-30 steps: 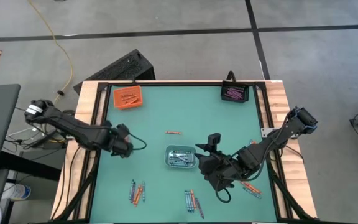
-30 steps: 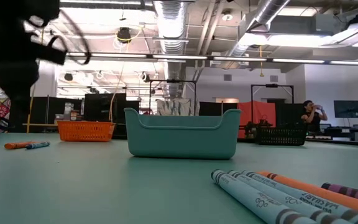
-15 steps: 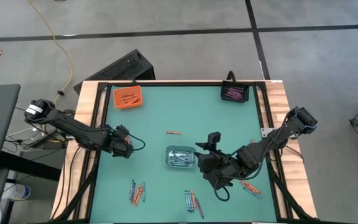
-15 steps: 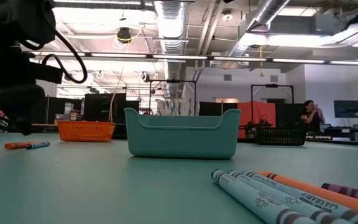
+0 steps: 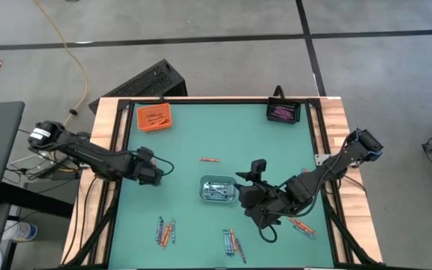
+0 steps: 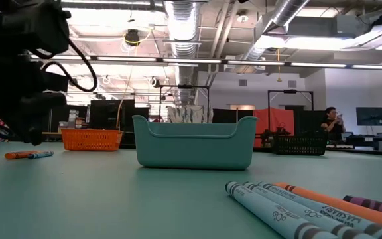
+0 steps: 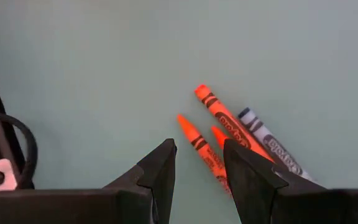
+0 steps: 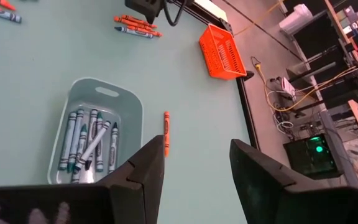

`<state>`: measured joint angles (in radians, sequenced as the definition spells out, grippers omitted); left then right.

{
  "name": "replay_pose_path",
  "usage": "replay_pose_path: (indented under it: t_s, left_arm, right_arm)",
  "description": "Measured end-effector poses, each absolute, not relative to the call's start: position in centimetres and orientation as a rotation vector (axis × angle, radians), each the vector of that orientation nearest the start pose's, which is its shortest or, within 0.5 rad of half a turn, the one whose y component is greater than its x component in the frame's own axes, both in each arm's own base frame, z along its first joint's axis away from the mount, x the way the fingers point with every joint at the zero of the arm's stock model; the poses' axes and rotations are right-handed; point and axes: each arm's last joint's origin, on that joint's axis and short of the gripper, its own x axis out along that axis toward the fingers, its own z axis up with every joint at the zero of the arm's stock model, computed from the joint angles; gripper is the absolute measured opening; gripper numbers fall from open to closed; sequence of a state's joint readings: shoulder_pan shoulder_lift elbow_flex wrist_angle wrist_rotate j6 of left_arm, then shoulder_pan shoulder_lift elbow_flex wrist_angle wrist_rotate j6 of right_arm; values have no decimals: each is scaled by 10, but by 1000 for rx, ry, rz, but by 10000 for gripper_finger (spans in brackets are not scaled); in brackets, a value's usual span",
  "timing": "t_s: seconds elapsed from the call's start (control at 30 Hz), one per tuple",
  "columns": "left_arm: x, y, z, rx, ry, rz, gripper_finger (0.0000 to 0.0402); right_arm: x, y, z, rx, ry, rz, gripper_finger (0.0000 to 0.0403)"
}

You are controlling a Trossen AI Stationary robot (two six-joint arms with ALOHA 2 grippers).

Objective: Sort crayons
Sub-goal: Put the orange crayon into the orange bin

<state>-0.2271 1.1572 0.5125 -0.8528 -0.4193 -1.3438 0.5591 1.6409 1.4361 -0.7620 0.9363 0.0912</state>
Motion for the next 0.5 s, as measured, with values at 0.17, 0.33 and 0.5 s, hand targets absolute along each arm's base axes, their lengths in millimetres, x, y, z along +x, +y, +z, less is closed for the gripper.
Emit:
replay_pose_path:
  t_s: [0.17, 0.33, 0.5]
  left_arm:
    - [152, -16, 152, -676, 1028, 1055, 126]
    - [153, -11, 150, -708, 1051, 1072, 125]
    - [154, -7, 150, -724, 1059, 1073, 125]
  right_arm:
    - [300, 160, 306, -559, 689, -383, 182]
    - [300, 160, 306, -559, 689, -383, 182]
    - [300, 160, 306, -556, 686, -383, 182]
